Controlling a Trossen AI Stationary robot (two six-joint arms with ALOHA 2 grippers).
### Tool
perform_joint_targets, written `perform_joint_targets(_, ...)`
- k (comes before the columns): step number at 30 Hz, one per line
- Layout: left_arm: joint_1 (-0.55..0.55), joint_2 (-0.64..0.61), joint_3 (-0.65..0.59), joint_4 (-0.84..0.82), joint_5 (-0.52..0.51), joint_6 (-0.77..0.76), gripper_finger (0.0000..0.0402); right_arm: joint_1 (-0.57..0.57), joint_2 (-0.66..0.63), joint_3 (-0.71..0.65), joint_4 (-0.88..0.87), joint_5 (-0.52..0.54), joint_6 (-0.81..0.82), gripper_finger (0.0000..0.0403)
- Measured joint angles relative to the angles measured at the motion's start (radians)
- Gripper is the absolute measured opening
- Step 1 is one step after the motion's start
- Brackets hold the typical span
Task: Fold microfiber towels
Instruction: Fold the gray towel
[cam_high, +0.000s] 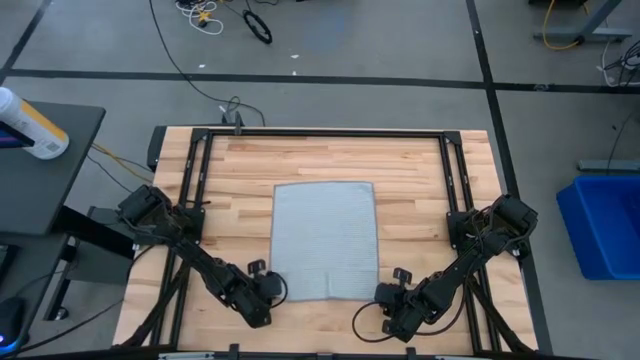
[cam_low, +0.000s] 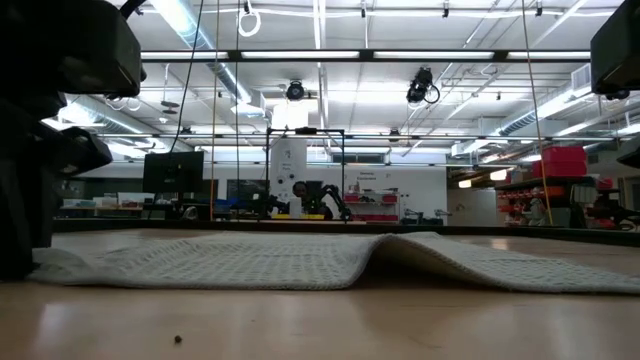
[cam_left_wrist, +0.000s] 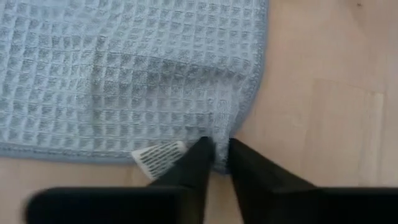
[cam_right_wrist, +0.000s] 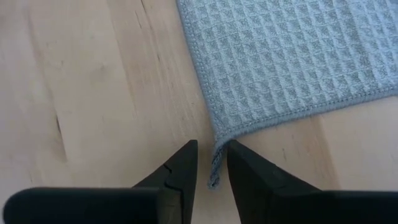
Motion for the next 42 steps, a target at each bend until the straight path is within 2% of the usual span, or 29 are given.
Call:
perform_joint_targets(2, 0.001, 0.000, 0.000, 0.004, 0.013, 0.003, 0.0014, 0.000, 0.000, 0.000, 0.000, 0.000, 0.000, 0.0098)
perform_joint_targets(9, 0.000, 0.014, 0.029, -0.040, 0.005, -0.032, 0.0008, 0.000, 0.000, 0.000, 0.004, -0.002, 0.000, 0.0118)
perform_joint_targets(13, -0.003, 0.031, 0.058, -0.094, -0.020, -0.032, 0.0008, 0.000, 0.000, 0.000, -0.001, 0.000, 0.000, 0.0090)
perform_joint_targets(17, -0.003, 0.032, 0.058, -0.102, -0.041, -0.043, 0.0007, 0.000, 0.000, 0.000, -0.006, 0.009, 0.000, 0.0026)
perform_joint_targets(19, -0.003, 0.032, 0.058, -0.103, -0.041, -0.045, 0.0007, 0.000, 0.000, 0.000, -0.007, 0.010, 0.000, 0.0010)
perform_joint_targets(33, -0.003, 0.030, 0.071, -0.123, -0.020, -0.055, 0.0007, 0.002, 0.000, 0.013, -0.049, 0.020, 0.001, 0.0002)
perform_joint_targets(42, -0.008, 0.046, 0.171, -0.372, -0.014, -0.053, 0.0007, 0.004, 0.008, 0.149, -0.282, 0.061, 0.004, 0.0001)
